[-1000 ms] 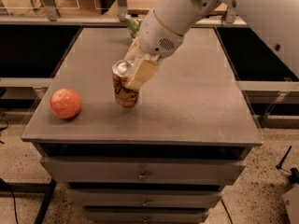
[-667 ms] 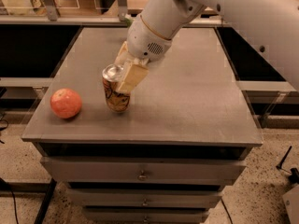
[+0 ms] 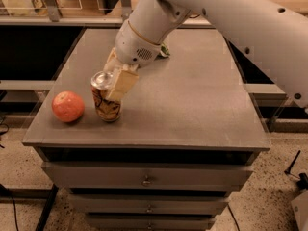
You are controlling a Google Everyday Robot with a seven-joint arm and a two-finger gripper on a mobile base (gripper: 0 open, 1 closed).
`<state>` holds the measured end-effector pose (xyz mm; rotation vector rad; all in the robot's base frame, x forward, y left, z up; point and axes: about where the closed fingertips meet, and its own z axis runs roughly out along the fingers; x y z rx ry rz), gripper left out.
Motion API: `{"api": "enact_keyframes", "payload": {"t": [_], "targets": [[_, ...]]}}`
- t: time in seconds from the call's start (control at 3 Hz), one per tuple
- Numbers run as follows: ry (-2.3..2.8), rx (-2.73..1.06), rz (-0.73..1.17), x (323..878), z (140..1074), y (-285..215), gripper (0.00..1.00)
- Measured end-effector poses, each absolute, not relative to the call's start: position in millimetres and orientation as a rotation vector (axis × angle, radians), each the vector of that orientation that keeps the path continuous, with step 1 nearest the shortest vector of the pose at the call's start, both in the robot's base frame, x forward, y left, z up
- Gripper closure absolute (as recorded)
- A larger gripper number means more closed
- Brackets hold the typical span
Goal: Move orange can near apple
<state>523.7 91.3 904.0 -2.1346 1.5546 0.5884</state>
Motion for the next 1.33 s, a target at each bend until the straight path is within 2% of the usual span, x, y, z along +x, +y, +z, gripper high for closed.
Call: {"api": "enact_keyframes", "payload": {"t": [0.67,1.0,1.33], "targets": [[1.508,-2.162,0.606,520.0,906.1,111.4,0.13],[1.496,-2.159,0.612,521.0,903.6,117.5,0.0],[1.496,-2.159,0.612,521.0,903.6,117.6,0.0]]}}
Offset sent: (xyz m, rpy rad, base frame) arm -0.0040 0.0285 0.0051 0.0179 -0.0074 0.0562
